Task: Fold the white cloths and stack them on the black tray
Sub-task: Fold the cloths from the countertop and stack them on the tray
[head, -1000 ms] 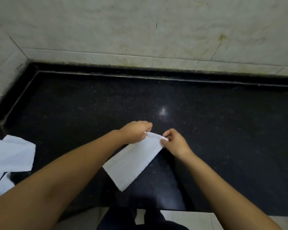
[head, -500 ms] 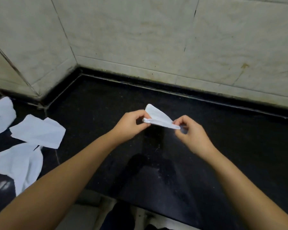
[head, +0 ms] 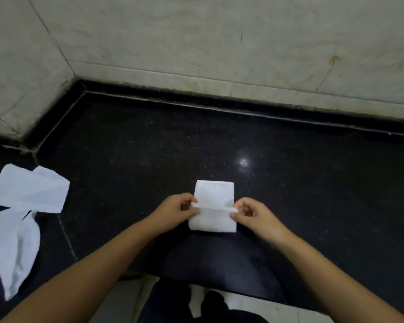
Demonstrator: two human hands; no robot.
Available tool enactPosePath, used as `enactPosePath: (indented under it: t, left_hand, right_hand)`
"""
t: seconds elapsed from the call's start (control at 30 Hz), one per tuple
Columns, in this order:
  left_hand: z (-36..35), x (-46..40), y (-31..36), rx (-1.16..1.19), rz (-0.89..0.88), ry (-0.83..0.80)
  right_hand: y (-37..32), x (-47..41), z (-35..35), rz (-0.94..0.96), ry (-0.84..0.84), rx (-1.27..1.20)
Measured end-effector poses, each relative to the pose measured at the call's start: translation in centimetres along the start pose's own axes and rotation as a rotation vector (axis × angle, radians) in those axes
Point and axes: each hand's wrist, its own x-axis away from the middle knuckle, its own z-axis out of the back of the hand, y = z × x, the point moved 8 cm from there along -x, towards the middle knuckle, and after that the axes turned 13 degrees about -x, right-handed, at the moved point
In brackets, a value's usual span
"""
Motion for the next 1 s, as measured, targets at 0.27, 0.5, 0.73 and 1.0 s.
enactPosePath:
  t: [0.27,0.5,0.73,1.0]
  left_hand:
    - [0.8,-7.1,-0.6,-0.094,0.205,0.124]
    - [0.3,-6.4,-0.6,-0.193,0.262,0.312]
    - [-1.7,-4.1,-0.9,-0.456,0.466,0.218]
    - [-1.0,-4.2,1.5,0.139,0.452,0.205]
  right_hand:
    - [0.4,-6.2,2.2,-0.139,0.46,0.088]
    - [0.9,-6.3,2.6,-0.101,0.503,0.276]
    - [1.4,-5.5,0.3,-0.313,0.4,0.751]
    - [0.6,-5.2,1.3,-0.298,0.323,0.171]
